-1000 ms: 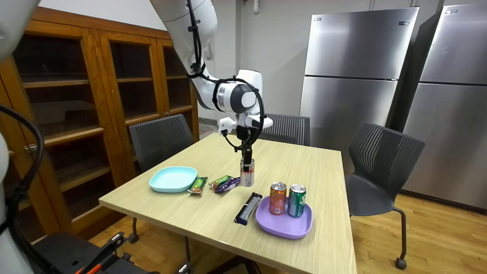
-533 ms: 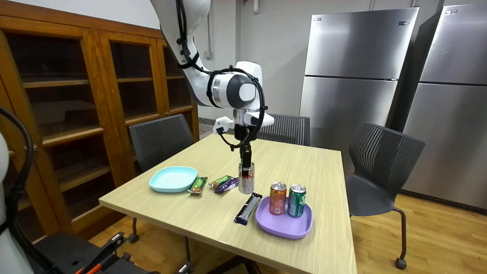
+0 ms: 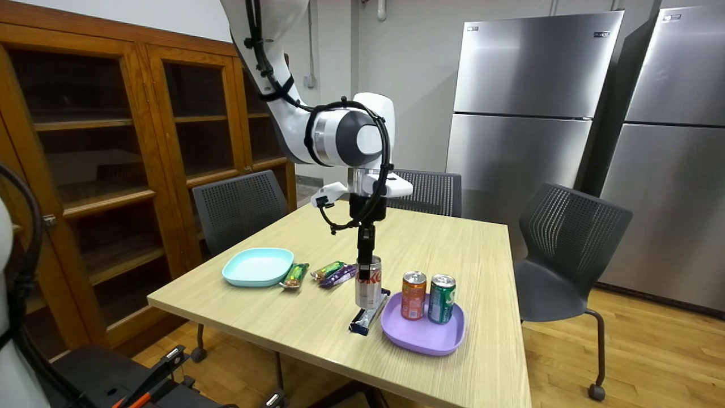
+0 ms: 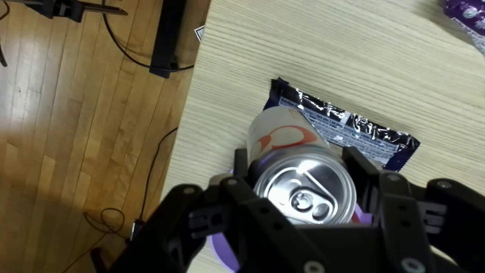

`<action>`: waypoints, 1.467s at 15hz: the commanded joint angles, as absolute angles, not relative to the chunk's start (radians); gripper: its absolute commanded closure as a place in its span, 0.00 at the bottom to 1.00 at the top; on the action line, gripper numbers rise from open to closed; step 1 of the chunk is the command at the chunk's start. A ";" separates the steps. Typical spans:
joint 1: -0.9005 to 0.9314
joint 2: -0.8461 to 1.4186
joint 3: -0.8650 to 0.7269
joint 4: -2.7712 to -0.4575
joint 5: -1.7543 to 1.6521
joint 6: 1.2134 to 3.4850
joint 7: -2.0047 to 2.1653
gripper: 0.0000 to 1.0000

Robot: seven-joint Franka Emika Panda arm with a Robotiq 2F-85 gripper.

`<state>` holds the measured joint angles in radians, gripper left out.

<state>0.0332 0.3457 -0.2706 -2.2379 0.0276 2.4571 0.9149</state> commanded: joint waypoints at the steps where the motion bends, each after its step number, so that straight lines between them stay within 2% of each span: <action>1: 0.012 0.304 -0.289 -2.274 -0.007 2.450 0.978 0.62; 22: -0.122 0.493 -0.336 -2.088 -0.022 2.434 0.927 0.62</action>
<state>-0.1079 0.4654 -0.3381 -2.1407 -0.0316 2.4553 0.9331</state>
